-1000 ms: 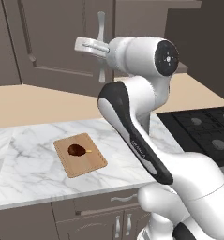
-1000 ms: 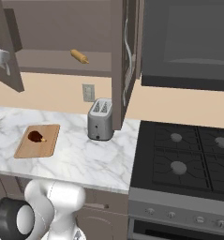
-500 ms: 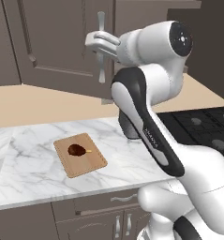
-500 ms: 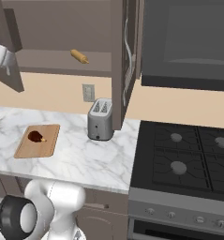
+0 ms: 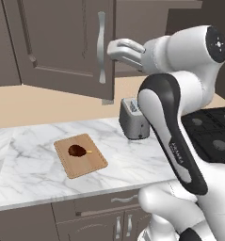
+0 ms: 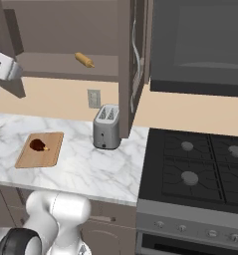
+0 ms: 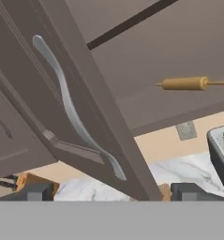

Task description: Open the cabinet, retrieve the rolling pin, and place it next to the meat on the cutting board to prepare for tenderizing.

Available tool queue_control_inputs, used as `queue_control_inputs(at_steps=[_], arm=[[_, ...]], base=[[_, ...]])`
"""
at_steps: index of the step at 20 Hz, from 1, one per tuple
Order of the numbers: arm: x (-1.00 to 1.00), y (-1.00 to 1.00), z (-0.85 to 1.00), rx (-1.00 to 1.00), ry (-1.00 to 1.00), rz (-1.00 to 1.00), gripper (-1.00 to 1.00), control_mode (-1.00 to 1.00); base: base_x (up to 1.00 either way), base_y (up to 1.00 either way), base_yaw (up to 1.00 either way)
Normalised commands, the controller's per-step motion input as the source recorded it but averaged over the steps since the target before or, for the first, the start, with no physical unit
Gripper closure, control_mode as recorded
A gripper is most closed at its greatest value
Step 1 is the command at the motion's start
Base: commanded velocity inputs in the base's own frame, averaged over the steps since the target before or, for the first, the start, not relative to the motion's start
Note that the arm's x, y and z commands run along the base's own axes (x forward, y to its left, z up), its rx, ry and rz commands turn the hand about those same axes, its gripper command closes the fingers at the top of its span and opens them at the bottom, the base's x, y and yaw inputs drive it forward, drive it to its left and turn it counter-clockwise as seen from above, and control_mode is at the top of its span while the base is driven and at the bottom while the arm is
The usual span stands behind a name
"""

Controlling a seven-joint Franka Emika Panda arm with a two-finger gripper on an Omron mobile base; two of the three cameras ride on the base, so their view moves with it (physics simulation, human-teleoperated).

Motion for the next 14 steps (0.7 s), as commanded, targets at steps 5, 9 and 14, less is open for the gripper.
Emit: queue_control_inputs(at_steps=[5,9,14], arm=[[-0.39,-0.43,-0.23,0.04,-0.10,0.00,-1.00,-1.00],[-0.13,-0.50,-0.03,0.11,-0.04,0.02,-1.00,-1.00],[0.10,-0.49,0.00,0.16,0.00,0.08,-1.00,-1.00]], base=[[0.00,0.00,0.00],[0.00,0.00,0.00],[0.00,0.00,0.00]])
